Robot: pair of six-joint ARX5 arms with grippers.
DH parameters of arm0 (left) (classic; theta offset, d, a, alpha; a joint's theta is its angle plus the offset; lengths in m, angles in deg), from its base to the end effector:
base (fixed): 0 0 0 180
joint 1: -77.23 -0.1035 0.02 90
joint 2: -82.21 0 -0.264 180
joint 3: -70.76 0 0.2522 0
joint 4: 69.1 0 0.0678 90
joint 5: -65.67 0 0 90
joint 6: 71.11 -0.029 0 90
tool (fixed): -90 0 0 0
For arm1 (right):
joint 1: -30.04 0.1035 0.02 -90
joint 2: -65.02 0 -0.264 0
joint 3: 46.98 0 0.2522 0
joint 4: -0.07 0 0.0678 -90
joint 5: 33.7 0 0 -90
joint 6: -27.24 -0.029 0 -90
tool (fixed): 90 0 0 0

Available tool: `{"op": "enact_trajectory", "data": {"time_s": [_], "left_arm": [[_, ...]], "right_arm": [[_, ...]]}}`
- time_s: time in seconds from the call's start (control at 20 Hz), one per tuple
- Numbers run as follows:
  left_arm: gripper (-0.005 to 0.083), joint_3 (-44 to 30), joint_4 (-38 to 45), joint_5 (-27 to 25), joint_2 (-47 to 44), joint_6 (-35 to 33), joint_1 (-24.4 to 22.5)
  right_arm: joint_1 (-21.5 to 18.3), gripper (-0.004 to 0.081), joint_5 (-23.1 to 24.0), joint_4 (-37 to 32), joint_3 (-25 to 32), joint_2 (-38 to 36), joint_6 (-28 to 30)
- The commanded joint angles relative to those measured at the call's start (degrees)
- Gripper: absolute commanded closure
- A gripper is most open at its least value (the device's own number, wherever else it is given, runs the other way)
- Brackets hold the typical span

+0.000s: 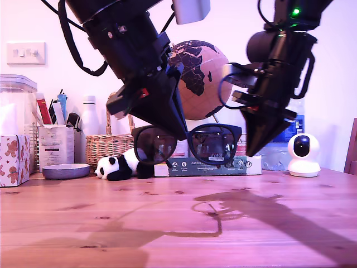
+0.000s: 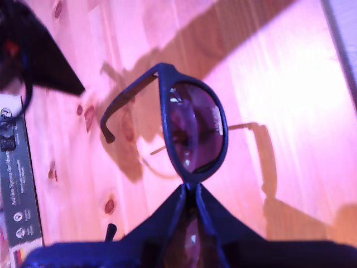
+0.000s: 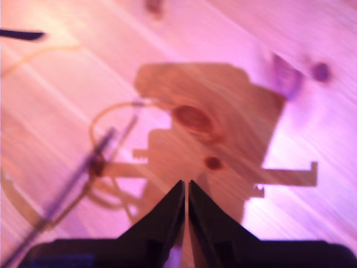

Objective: Pick up the sunglasses and open them, then place them back on the table

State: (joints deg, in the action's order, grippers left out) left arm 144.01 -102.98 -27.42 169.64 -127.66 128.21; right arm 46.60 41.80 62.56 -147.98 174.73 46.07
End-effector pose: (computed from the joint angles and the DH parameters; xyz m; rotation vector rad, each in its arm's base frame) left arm 0.2010 -0.2456 0.2335 1.2699 0.3271 -1.1331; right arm 0.3710 0.1179 0.2231 -0.3002 1.1677 0.6721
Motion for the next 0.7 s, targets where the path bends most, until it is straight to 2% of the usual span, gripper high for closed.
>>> {"op": "enact_trajectory", "data": {"time_s": [0.0,0.2,0.45,0.65], "left_arm": [[0.0793,-1.9,2.3,-0.9,-0.4,1.9,0.0],[0.0793,-7.1,8.2,-2.8,-0.4,2.6,-0.1],[0.0793,-14.6,21.0,-7.8,-0.4,2.6,0.1],[0.0793,-18.3,27.2,-6.6,-0.4,2.5,0.0]], "right_arm": [[-0.8,0.078,0.0,-0.1,0.1,-1.5,-1.3],[-1.7,0.078,0.1,0.8,0.1,-1.6,-1.3],[-1.6,0.078,0.1,0.9,0.1,-1.6,-1.7],[-1.6,0.078,0.1,1.4,0.1,-1.6,-2.6]]}}
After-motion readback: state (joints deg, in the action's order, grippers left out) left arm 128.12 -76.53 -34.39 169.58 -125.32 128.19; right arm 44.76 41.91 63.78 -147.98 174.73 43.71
